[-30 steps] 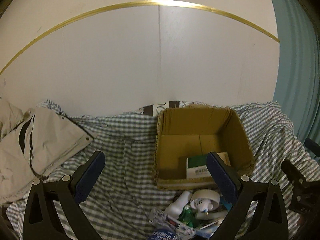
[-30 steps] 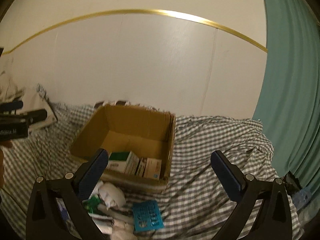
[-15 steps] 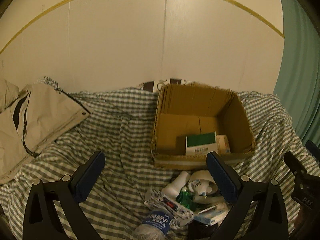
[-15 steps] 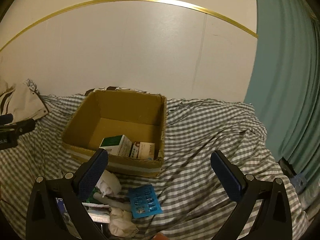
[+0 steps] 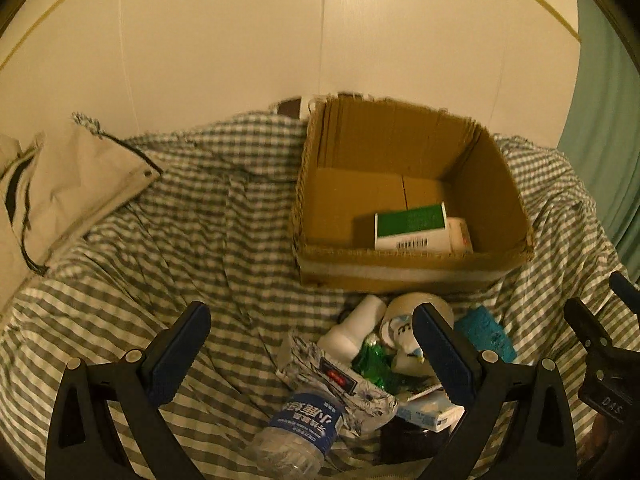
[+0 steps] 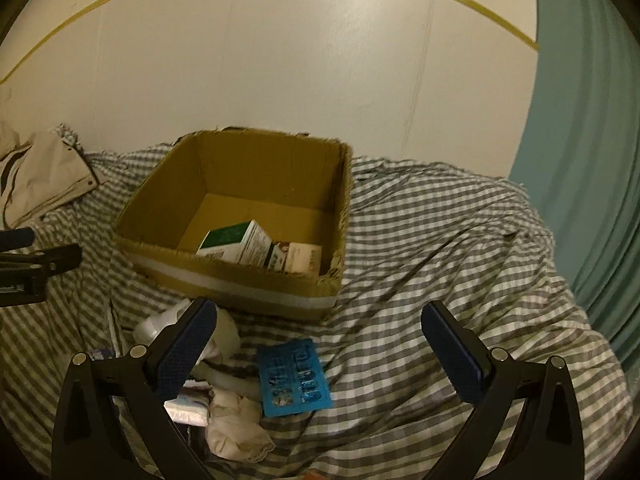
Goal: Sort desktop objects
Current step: 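Withdraw both tools from the box back toward the remaining items, then grasp the printed sachet with left tool while right tool grasps the blue blister pack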
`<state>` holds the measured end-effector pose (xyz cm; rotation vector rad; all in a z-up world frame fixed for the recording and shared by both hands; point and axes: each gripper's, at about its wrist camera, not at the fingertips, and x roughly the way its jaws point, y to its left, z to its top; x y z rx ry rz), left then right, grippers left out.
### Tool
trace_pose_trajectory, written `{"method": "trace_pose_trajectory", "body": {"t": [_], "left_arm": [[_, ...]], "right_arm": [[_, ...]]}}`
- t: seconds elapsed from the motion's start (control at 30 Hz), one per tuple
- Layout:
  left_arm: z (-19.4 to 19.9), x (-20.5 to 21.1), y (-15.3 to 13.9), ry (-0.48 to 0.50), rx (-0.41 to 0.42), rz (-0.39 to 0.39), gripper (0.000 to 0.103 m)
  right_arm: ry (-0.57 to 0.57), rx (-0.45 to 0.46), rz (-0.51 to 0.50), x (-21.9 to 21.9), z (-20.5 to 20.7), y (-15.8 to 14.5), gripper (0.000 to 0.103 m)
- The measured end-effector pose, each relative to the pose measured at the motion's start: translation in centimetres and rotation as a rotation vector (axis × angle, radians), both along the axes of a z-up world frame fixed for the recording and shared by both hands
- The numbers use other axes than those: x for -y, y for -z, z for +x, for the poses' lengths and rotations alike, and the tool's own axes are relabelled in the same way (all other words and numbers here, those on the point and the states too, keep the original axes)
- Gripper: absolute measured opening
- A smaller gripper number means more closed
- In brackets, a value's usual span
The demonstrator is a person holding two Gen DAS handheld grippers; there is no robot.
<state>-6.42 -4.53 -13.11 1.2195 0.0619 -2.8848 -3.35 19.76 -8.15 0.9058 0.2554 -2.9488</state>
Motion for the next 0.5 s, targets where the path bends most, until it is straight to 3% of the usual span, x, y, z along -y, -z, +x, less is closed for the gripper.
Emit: {"method": "trace_pose_trajectory", "body": {"t": [0.5], "left_arm": [[-2.9, -0.9, 6.7, 0.013, 0.211, 0.056, 0.092]], "right_arm": [[-0.040, 0.236, 0.006, -0.2, -3.7, 6.4, 0.102]]}}
